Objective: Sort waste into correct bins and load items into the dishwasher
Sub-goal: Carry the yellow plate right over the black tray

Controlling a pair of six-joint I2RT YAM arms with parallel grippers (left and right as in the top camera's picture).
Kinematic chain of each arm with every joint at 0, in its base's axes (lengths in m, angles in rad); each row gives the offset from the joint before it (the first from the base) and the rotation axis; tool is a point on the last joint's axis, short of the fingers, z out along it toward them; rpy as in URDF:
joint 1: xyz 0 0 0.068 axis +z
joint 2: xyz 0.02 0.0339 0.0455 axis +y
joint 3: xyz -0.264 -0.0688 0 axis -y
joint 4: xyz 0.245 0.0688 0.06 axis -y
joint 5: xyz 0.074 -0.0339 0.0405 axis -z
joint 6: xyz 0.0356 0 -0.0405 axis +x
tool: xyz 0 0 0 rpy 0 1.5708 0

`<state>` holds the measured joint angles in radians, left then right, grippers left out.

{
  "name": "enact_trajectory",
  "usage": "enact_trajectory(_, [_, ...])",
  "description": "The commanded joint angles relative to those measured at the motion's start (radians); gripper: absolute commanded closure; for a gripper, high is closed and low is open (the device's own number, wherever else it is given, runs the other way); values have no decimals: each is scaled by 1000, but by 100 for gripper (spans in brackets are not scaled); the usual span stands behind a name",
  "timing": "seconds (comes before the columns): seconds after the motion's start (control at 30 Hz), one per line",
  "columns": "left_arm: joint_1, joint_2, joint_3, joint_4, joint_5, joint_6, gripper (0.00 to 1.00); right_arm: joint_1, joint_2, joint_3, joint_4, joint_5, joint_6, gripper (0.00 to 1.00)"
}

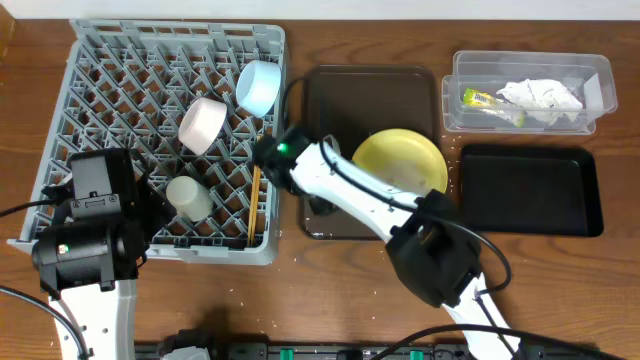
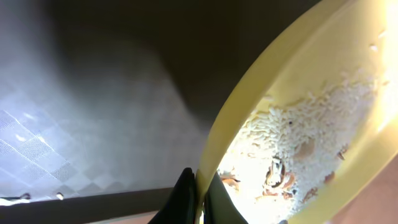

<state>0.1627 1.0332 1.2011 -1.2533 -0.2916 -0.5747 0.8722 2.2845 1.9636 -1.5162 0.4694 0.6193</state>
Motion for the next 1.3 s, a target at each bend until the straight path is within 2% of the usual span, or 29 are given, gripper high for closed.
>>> enact_trajectory(0.0, [6, -1, 14, -3, -15, 6, 2, -49, 4, 87, -39, 50, 49, 98])
enact_trajectory(0.23, [6, -1, 15, -3, -15, 6, 2, -167, 4, 192, -145, 41, 137, 98])
enact_trajectory(0.7, [6, -1, 15, -3, -16, 6, 2, -526, -71, 203, -143, -117, 153, 99])
enact_trajectory(1.0, [6, -1, 14, -3, -16, 6, 2, -758, -109, 202, -92, -377, 74, 98])
enact_trajectory(1.13, [6, -1, 15, -3, -16, 6, 2, -830, -109, 202, -92, -411, 71, 98])
enact_trajectory(1.27, [6, -1, 14, -3, -16, 6, 2, -904, -109, 202, -75, -477, 7, 98])
